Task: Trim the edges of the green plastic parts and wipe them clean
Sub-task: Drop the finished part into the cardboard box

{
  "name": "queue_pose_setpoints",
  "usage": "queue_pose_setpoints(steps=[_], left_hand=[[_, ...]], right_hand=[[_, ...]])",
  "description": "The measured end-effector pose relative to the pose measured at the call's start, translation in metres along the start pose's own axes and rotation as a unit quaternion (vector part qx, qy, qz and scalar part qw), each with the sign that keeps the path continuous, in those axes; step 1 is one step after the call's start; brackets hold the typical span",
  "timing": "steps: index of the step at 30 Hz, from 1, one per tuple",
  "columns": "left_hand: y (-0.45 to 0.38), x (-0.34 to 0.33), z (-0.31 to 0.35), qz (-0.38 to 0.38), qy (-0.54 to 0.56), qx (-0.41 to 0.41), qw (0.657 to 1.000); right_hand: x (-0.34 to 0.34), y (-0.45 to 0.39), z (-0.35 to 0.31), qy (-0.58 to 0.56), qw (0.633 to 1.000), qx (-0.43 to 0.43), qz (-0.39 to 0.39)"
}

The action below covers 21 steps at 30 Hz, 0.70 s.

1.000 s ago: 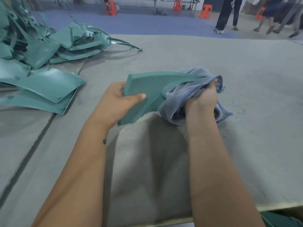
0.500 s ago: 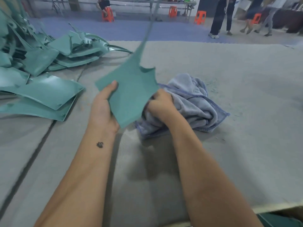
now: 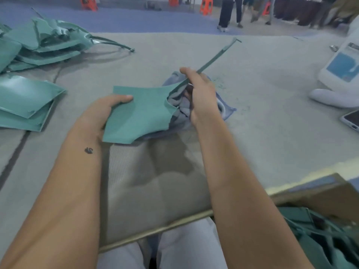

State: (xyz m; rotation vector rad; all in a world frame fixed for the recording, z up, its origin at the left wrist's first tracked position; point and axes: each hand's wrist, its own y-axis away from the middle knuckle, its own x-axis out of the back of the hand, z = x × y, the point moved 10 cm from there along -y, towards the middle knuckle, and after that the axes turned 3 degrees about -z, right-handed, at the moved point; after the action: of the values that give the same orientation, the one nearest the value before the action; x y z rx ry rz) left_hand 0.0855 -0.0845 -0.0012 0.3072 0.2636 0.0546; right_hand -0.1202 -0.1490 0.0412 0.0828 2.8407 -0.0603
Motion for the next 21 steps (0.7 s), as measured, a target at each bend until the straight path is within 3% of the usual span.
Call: queue_pose_setpoints(steps=[4, 9, 11, 13, 15, 17, 21], left_hand=[[0.006, -0.011, 0.015, -0.050, 0.111, -0.085, 0.989], [0.021, -0.041, 0.029, -0.163, 0.237, -0.141, 0.947], [0.027, -0.069, 0.024, -0.188, 0.132, -0.155, 0.961], [0.031, -0.092, 0.020, -0.138, -0.015, -0.189, 0.972], [0.036, -0.117, 0.021, -0.094, -0.094, -0.218, 0.967], [0.042, -0.150, 0.021, -0.077, -0.167, -0.249, 0.951], [0.061, -0.247, 0.020, -0.087, -0.304, -0.344, 0.884]], right_hand=[[0.036, 0.018, -0.012, 0.091, 0.991, 0.032, 0.088], [0.073, 0.033, -0.011, -0.006, 0.991, 0.001, 0.137], [0.088, 0.041, -0.011, -0.044, 0.984, 0.000, 0.174], [0.109, 0.052, -0.017, -0.075, 0.975, 0.011, 0.210], [0.137, 0.065, -0.028, -0.092, 0.965, 0.032, 0.245], [0.173, 0.080, -0.040, -0.106, 0.953, 0.052, 0.279], [0.262, 0.125, -0.057, -0.139, 0.912, 0.070, 0.380]])
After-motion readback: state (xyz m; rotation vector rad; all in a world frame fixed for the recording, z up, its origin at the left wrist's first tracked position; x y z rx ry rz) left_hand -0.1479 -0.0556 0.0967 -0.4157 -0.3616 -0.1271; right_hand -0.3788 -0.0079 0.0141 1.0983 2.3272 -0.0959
